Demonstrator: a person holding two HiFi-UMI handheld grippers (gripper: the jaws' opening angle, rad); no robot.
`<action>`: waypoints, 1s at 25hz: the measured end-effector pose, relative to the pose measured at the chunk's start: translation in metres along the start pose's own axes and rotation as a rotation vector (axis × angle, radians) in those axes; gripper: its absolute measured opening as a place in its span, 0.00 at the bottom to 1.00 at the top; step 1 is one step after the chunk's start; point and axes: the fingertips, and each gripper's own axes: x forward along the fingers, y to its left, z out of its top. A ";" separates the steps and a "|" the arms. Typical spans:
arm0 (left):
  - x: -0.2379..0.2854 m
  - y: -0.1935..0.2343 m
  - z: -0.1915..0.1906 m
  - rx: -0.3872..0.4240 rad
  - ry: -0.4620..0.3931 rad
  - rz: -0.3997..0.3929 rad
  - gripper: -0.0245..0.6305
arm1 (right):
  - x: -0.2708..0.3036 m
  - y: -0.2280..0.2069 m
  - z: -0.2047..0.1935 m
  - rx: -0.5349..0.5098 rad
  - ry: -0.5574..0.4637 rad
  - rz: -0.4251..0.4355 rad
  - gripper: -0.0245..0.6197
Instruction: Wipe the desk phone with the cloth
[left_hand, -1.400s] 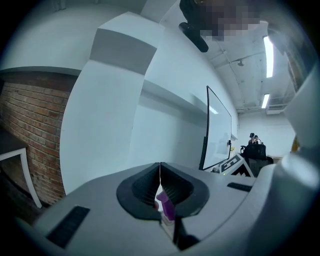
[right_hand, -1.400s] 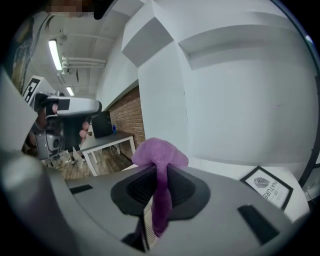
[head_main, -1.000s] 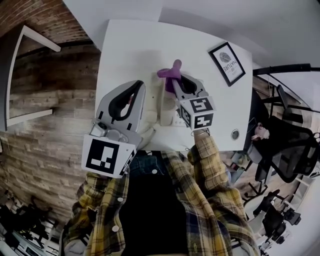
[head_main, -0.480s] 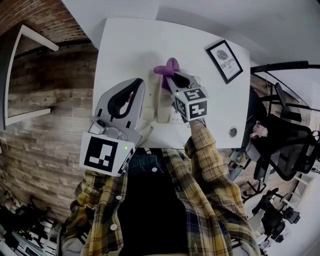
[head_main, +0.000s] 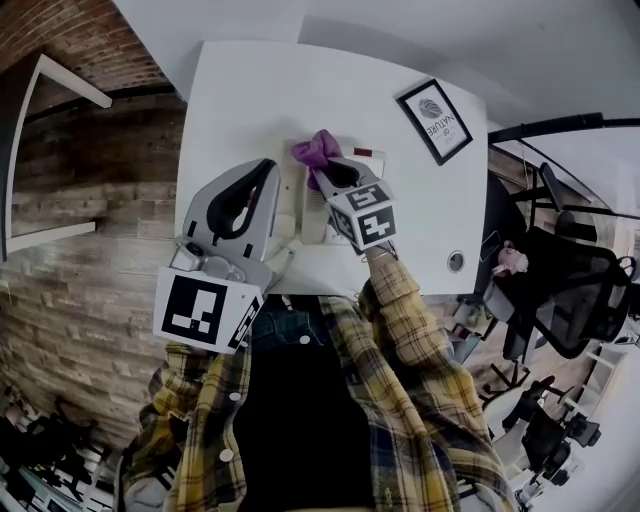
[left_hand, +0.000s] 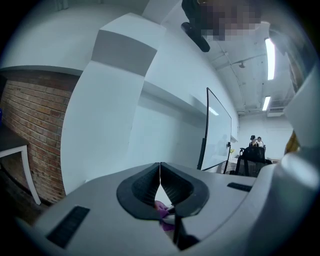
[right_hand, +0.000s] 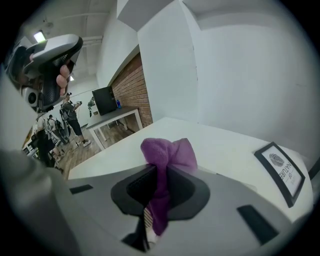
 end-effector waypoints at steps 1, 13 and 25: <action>0.000 -0.001 -0.001 -0.002 0.000 0.001 0.06 | -0.001 0.001 -0.002 -0.006 0.008 -0.002 0.13; -0.009 -0.014 0.000 0.003 -0.012 0.017 0.06 | -0.011 0.019 -0.010 -0.011 -0.016 0.020 0.13; -0.015 -0.022 -0.002 0.003 -0.020 0.040 0.06 | -0.025 0.050 -0.043 -0.088 0.023 0.093 0.13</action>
